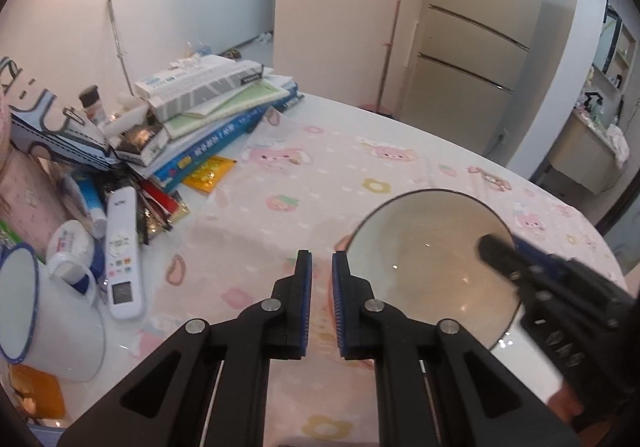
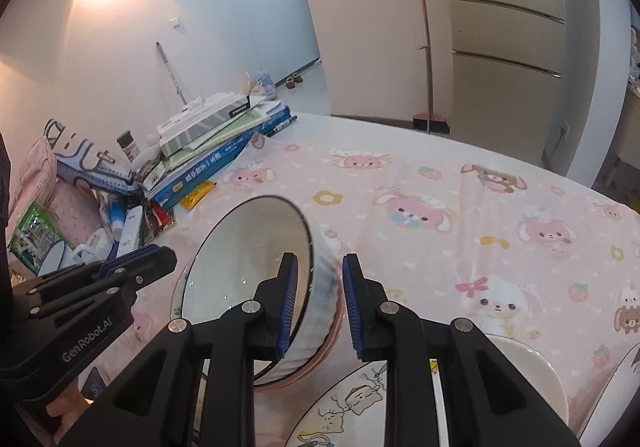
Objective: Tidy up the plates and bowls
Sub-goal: 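Set the white bowl onto the pink bowls and open both grippers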
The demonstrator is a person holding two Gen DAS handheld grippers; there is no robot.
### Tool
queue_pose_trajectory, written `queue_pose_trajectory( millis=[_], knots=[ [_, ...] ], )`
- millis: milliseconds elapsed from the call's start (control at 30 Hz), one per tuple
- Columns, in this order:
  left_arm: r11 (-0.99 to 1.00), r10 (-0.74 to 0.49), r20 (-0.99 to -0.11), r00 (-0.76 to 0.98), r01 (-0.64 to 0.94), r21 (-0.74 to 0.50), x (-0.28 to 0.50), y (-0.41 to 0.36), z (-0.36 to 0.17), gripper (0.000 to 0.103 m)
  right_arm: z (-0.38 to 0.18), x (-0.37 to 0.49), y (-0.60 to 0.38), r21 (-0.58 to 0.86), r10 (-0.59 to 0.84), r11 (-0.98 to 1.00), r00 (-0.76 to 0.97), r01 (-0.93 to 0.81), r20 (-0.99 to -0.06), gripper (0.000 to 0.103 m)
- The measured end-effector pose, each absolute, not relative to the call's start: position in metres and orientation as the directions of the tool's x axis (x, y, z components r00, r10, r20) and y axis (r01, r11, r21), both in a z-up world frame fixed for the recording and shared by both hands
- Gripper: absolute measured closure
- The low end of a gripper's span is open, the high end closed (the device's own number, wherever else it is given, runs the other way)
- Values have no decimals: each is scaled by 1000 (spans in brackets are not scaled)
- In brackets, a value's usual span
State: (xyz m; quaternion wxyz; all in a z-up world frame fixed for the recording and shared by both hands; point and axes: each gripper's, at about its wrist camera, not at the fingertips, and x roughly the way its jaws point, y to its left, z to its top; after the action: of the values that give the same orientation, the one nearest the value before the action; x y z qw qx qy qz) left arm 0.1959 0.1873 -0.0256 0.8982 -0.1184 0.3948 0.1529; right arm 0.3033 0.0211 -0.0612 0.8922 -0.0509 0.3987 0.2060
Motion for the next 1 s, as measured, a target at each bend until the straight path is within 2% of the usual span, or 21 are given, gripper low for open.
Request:
queue_pose_trajectory(
  millis=[233, 300, 367, 433, 533, 633, 800, 1000],
  knots=[
    [923, 173, -760, 626, -373, -97, 201, 190, -33, 95, -56, 306, 14, 116, 358, 907, 594, -405, -721, 80],
    [922, 172, -764, 621, -374, -97, 201, 190, -35, 94, -57, 307, 12, 155, 382, 902, 580, -403, -719, 85],
    [919, 178, -765, 619, -382, -96, 201, 190, -35, 90, -58, 309, 9, 187, 403, 897, 570, -400, -716, 86],
    [916, 170, -768, 617, -386, -108, 201, 192, -36, 76, -60, 313, 3, 244, 440, 886, 546, -395, -713, 86],
    [912, 166, -768, 618, -392, -119, 201, 194, -37, 63, -68, 323, -10, 367, 515, 854, 491, -370, -703, 89],
    [907, 164, -777, 608, -403, -125, 203, 197, -40, 56, -76, 331, -21, 469, 584, 811, 446, -349, -678, 89],
    [903, 157, -778, 608, -408, -137, 202, 200, -40, 53, -75, 326, -10, 396, 545, 835, 472, -382, -693, 89],
    [914, 150, -742, 654, -378, -147, 200, 195, -34, 52, -82, 331, -17, 467, 576, 817, 436, -338, -692, 89]
  ],
)
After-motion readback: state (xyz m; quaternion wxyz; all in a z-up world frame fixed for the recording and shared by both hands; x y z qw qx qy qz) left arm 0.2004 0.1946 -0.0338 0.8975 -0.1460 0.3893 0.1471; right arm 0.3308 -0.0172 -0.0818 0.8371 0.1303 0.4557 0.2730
